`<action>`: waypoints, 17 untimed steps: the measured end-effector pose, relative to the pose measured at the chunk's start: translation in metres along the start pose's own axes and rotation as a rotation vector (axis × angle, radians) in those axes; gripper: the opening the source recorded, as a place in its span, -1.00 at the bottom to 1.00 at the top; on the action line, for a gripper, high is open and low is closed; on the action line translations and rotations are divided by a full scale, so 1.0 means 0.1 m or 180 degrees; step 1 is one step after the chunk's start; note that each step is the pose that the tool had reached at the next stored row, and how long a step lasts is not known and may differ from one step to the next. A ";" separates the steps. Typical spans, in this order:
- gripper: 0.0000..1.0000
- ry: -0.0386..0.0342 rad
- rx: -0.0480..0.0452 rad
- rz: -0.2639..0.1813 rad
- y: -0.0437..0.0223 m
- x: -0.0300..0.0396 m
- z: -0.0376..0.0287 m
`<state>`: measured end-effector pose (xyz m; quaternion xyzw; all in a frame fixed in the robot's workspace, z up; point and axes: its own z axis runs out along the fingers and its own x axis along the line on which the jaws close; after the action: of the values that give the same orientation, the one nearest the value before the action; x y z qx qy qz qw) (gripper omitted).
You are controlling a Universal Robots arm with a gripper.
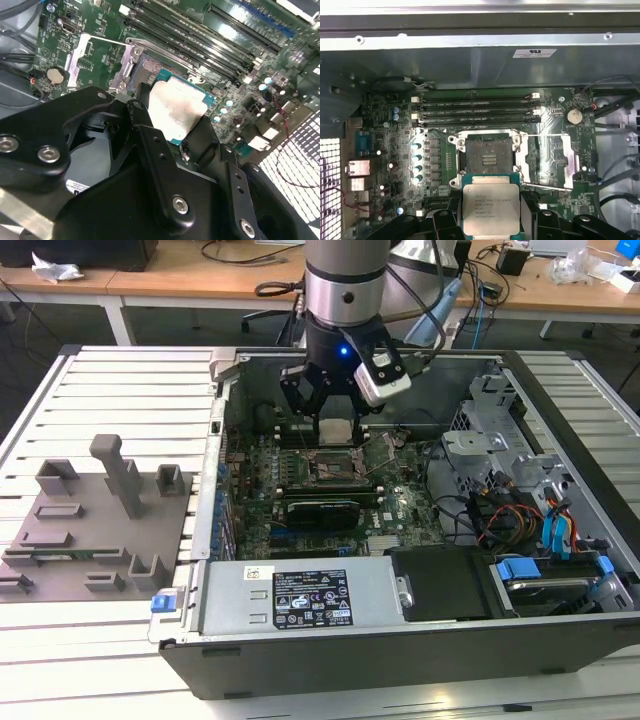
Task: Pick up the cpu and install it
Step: 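Pick up the cpu and move it towards the insertion slot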
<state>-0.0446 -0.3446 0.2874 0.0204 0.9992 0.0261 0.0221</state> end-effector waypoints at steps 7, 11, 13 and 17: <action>0.09 0.0000 -0.0001 -0.0012 0.084 0.010 0.171; 0.09 0.0001 -0.0002 -0.0024 0.116 -0.003 0.260; 0.09 0.0001 -0.0002 -0.0026 0.124 -0.001 0.298; 0.09 0.0001 -0.0002 -0.0026 0.125 -0.001 0.313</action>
<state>-0.0426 -0.3305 0.2568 0.0164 0.9993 0.0264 0.0220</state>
